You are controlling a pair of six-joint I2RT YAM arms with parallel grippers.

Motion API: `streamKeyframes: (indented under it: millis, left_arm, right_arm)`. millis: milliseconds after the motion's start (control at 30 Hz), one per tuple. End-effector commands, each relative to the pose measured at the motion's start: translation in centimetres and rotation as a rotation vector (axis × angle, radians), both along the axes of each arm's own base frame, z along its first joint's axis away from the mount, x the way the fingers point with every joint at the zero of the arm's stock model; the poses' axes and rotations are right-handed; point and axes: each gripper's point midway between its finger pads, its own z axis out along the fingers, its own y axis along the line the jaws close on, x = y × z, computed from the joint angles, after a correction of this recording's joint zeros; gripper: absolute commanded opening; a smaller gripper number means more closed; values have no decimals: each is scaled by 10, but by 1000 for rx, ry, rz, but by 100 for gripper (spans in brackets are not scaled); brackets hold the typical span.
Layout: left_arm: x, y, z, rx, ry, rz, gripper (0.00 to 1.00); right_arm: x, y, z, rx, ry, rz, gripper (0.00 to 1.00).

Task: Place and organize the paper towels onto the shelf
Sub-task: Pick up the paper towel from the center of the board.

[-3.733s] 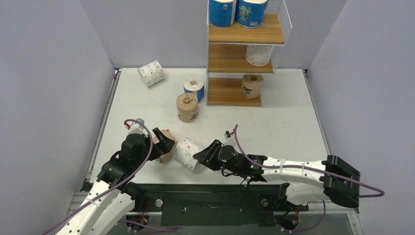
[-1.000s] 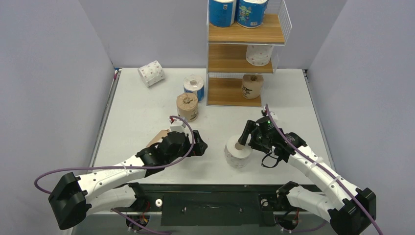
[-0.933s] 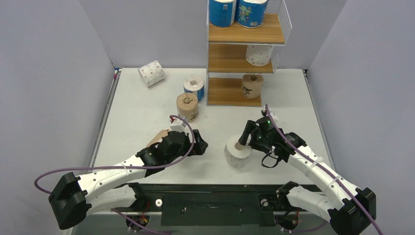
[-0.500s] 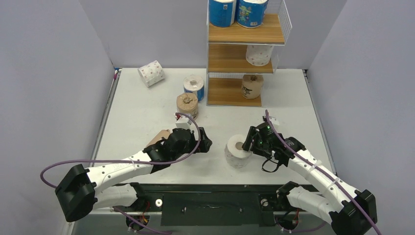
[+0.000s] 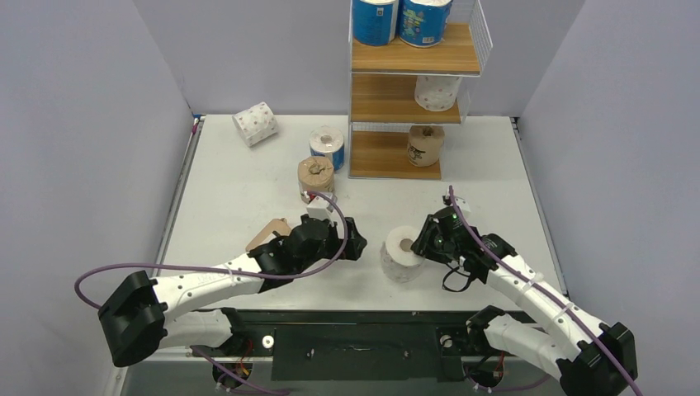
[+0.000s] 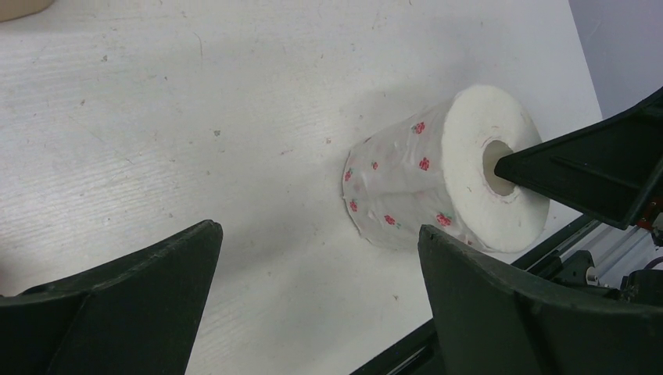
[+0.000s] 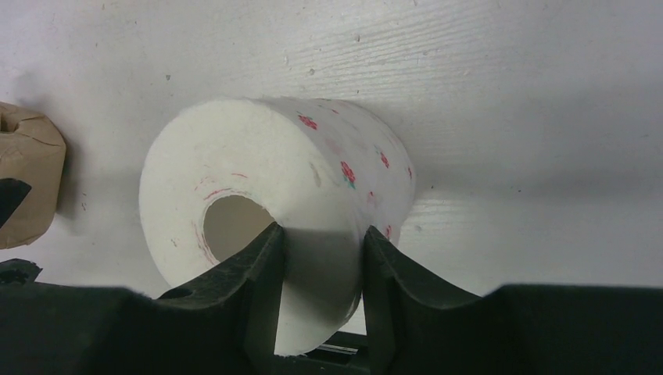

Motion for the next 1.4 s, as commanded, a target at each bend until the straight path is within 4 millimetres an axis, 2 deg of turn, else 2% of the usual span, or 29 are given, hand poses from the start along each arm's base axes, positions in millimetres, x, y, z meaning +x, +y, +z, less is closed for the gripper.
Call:
streamKeyframes:
  millis: [0, 133, 233, 267, 300, 467, 533, 633, 700, 800, 967, 1133, 1367]
  left_arm:
    - [14, -16, 48, -86, -114, 7, 96]
    - [20, -14, 67, -113, -177, 33, 96]
    - [30, -8, 80, -122, -208, 98, 96]
    - [35, -5, 87, -118, -221, 131, 96]
    - [38, -3, 89, -104, -231, 142, 96]
    - [53, 2, 125, -108, -315, 209, 96]
    - [57, -1, 140, -149, -349, 212, 96]
    - [65, -10, 161, -197, -399, 199, 96]
    - [69, -21, 182, -206, -443, 173, 96]
    - [78, -26, 195, -194, -514, 158, 96]
    - [93, -29, 208, -250, -630, 108, 96]
    - [117, -34, 202, -215, -689, 55, 96]
    - [115, -51, 206, -159, -874, -113, 96]
  right_arm:
    - [5, -3, 15, 16, -54, -21, 29]
    - [11, -7, 38, 22, -119, -39, 27]
    - [18, -7, 67, 34, -171, -43, 26]
    - [18, -9, 71, 21, -175, -44, 26]
    - [22, -9, 84, 30, -200, -50, 26]
    - [37, -21, 118, 18, -245, -94, 26]
    - [48, -25, 140, 43, -281, -125, 27]
    - [63, -37, 163, 65, -330, -189, 27]
    - [72, -44, 176, 76, -366, -229, 28]
    - [85, -55, 193, 101, -389, -277, 28]
    - [104, -59, 210, 139, -407, -314, 28]
    - [126, -54, 223, 187, -426, -340, 28]
    - [156, -37, 249, 277, -456, -339, 27]
